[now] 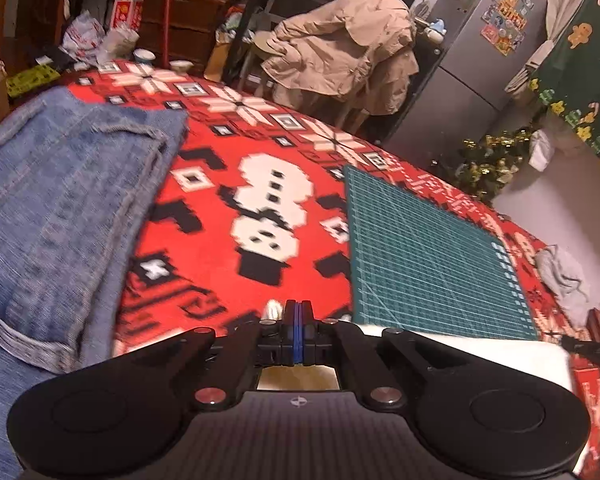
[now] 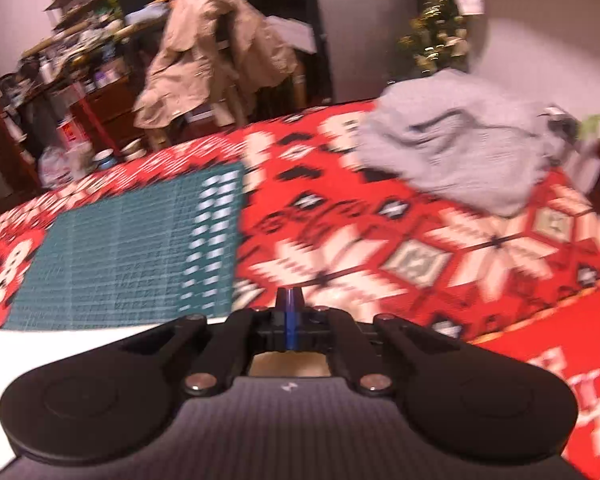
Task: Fold clothes
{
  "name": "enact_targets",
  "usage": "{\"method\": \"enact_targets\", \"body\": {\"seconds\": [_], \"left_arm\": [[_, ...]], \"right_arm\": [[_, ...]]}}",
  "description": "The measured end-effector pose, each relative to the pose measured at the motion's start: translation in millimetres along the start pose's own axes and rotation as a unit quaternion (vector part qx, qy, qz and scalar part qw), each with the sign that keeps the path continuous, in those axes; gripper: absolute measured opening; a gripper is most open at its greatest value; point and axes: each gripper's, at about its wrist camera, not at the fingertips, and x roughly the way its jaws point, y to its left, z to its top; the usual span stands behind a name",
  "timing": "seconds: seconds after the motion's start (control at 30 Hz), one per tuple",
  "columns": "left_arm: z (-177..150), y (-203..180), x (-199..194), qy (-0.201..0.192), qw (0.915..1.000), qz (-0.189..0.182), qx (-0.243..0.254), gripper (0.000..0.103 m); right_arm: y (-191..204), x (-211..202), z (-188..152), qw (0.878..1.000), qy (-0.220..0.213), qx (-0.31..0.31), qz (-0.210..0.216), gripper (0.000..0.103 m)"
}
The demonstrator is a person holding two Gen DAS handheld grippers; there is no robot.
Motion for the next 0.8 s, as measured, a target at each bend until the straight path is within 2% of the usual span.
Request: {"method": "enact_targets", "body": {"seconds": [0.1, 0.13, 0.17, 0.23, 0.33, 0.43, 0.5, 0.7, 0.73, 0.8], "left_arm": [[8.1, 6.8, -8.1, -0.009, 0.9999, 0.013, -0.006, 0.0], [10.9, 9.5, -11.2, -0.012, 0.9997, 0.017, -0.009, 0.001], [13.6, 12.1, -14.2, -0.015, 0.9996, 0.019, -0.013, 0.001], [17.1, 18.2, -19.6, -0.012, 0.9996, 0.007, -0.025, 0.005], [18.1, 23.9, -23.3, -0.001, 0.999, -0.014, -0.042, 0.007], [16.3, 22.9, -20.2, 0.019, 0.9982, -0.023, -0.052, 0.012], [13.7, 20.6, -17.0, 0.027, 0.9978, -0.027, -0.054, 0.016], [9.6, 11.7, -4.2, 0.047, 0.997, -0.024, -0.056, 0.017], [10.0, 11.6, -2.6, 0.049, 0.9968, -0.019, -0.06, 0.006], [10.7, 11.1, -2.6, 0.044, 0.9969, -0.014, -0.064, 0.003]], "right_arm": [[-14.5, -10.1, 5.6, 1.0, -0.005, 0.001, -0.007, 0.002], [-20.8, -11.5, 8.0, 1.0, -0.005, 0.004, -0.008, 0.008], [-25.3, -11.5, 9.1, 1.0, -0.004, 0.008, -0.006, 0.01], [-28.4, -11.9, 7.7, 1.0, -0.002, 0.02, 0.002, 0.013], [-33.2, -12.6, 5.6, 0.999, 0.001, 0.038, 0.015, 0.025], [-36.0, -12.3, 3.5, 0.998, 0.005, 0.052, 0.025, 0.03], [-32.5, -8.9, 2.3, 0.998, 0.012, 0.055, 0.03, 0.031], [-25.1, -1.4, 1.4, 0.998, 0.032, 0.054, 0.03, 0.032], [-24.9, -0.8, 1.5, 0.997, 0.034, 0.055, 0.029, 0.032], [-24.7, 0.0, 1.3, 0.997, 0.036, 0.06, 0.026, 0.022]]}}
